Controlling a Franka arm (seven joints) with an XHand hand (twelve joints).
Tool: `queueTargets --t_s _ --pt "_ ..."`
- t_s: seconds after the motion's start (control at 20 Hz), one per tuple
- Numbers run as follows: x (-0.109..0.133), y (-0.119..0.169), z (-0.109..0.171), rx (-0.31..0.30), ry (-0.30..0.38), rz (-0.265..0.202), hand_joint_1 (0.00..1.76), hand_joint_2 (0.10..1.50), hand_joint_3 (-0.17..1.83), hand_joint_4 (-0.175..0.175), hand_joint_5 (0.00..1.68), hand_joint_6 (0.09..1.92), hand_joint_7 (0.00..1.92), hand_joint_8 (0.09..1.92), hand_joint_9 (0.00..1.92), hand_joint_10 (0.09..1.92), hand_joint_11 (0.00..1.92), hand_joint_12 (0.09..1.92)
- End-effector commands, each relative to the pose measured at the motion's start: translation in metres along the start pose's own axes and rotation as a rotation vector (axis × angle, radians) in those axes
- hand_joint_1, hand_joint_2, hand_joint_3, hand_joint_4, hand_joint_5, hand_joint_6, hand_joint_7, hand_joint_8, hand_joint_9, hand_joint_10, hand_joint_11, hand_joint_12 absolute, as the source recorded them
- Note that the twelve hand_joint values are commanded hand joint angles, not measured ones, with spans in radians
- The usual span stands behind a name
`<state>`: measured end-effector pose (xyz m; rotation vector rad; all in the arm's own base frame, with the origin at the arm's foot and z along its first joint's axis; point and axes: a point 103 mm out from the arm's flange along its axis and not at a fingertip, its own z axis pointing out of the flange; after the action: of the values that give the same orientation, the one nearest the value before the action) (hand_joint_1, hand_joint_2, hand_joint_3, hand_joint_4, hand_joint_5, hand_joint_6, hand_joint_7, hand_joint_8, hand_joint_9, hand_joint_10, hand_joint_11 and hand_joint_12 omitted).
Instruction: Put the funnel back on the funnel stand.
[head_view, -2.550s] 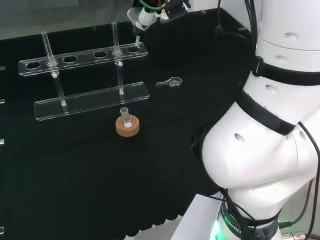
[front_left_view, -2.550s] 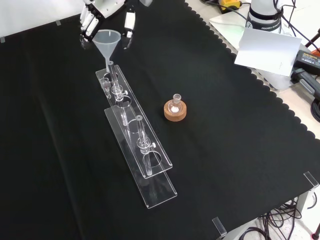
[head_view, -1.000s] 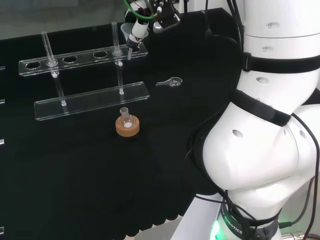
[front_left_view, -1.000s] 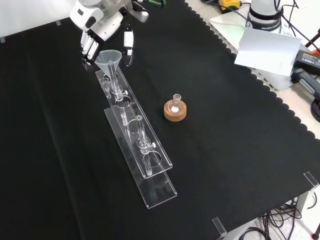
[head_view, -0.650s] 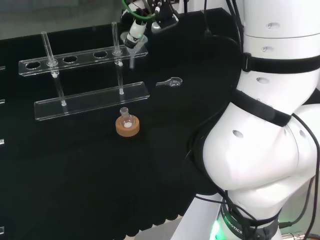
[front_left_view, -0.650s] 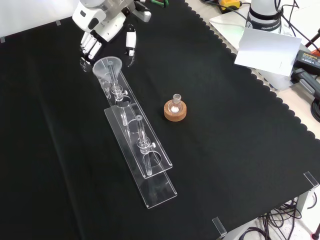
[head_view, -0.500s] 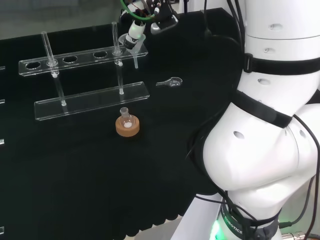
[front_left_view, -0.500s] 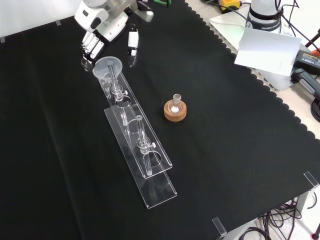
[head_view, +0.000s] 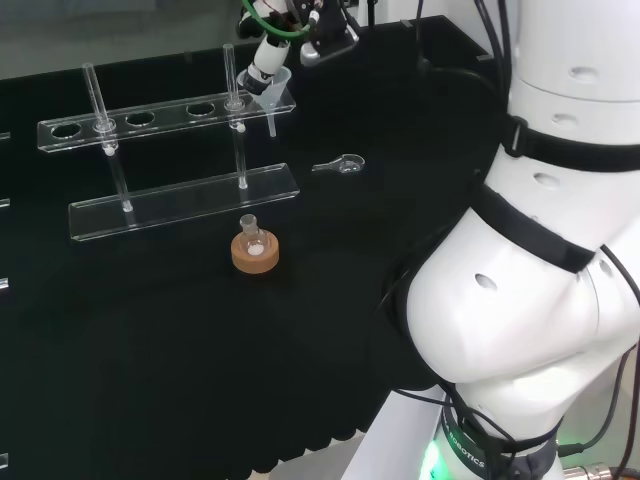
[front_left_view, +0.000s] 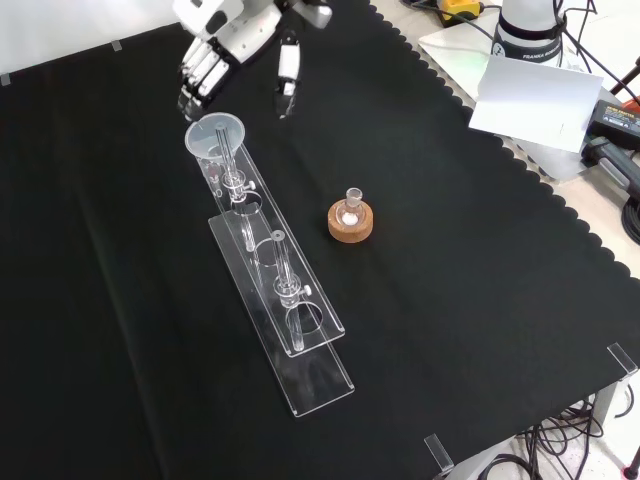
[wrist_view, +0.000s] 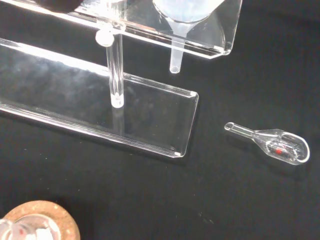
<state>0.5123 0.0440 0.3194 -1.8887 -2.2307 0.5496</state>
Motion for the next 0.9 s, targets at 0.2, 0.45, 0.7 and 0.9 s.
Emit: queueTargets --t_s 0.2,0.45,0.7,0.9 --pt "0.010 -0.073 -0.005 -0.099 0.026 0.087 0.68 0.89 -0.17 -0.048 0.18 0.09 0.00 0.47 0.15 0.82 0.26 1.51" --pt "0.006 -0.106 0.001 -0.147 0.053 0.143 0.68 0.89 -0.17 -0.051 0.20 0.09 0.00 0.52 0.19 0.80 0.28 1.50" --pt "0.001 -0.133 0.012 -0.168 0.074 0.194 0.68 0.90 -0.17 -0.053 0.22 0.09 0.00 0.56 0.21 0.79 0.29 1.49" --pt "-0.003 -0.149 0.020 -0.169 0.092 0.226 0.68 0.90 -0.17 -0.054 0.22 0.09 0.00 0.58 0.22 0.79 0.29 1.49"
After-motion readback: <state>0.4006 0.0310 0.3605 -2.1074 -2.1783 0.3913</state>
